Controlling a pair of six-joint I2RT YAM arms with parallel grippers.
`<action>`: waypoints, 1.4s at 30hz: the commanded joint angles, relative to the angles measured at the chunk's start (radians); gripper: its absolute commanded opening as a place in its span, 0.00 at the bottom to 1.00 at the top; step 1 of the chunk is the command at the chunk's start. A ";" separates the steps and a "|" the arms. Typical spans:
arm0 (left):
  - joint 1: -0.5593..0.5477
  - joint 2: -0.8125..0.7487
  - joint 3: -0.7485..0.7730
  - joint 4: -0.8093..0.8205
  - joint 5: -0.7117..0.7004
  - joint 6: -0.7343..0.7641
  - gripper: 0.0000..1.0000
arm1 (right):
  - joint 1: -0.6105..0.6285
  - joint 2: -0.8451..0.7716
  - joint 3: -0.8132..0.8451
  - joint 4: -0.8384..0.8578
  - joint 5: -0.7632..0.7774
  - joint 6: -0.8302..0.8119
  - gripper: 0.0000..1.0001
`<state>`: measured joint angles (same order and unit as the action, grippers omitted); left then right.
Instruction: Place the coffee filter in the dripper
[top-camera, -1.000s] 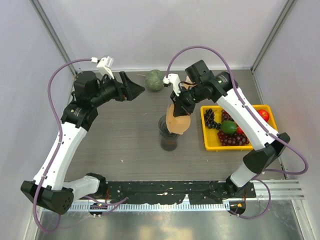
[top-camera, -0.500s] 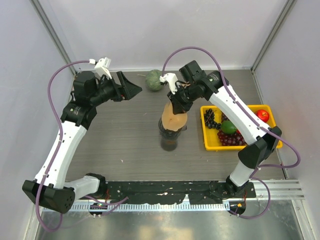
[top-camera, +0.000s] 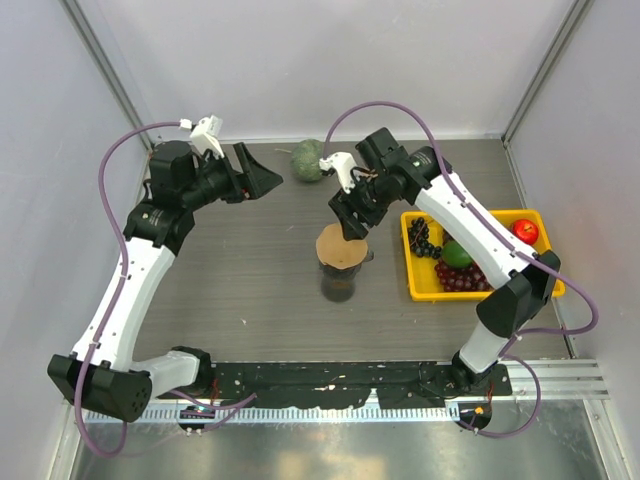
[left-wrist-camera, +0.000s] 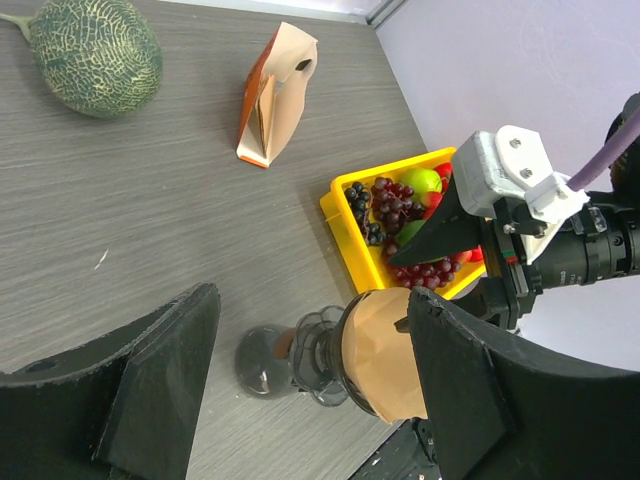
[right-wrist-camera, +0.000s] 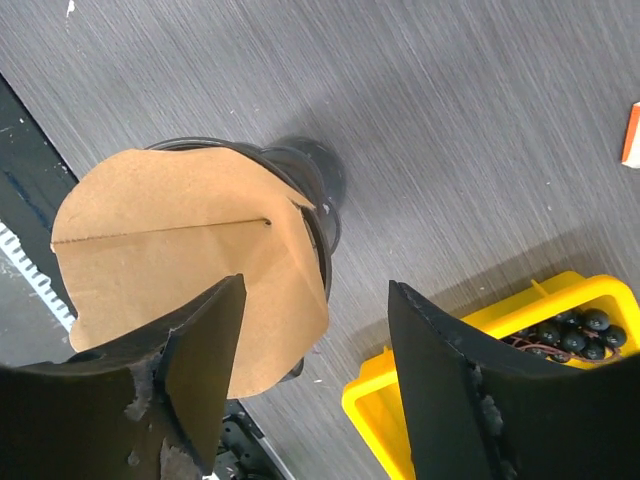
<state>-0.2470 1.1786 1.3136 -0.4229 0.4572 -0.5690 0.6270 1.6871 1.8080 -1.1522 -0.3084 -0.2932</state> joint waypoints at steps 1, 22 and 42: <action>0.009 -0.008 0.012 0.012 0.023 0.001 0.79 | -0.016 -0.079 0.027 0.019 -0.001 -0.059 0.66; 0.045 -0.022 -0.030 -0.013 0.049 0.020 0.78 | 0.168 -0.109 -0.122 0.169 0.002 -0.293 0.51; 0.057 -0.037 -0.048 -0.022 0.038 0.020 0.77 | 0.185 -0.038 -0.240 0.253 0.098 -0.293 0.39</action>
<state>-0.1955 1.1690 1.2694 -0.4484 0.4808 -0.5644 0.8055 1.6501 1.5799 -0.9401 -0.2298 -0.5713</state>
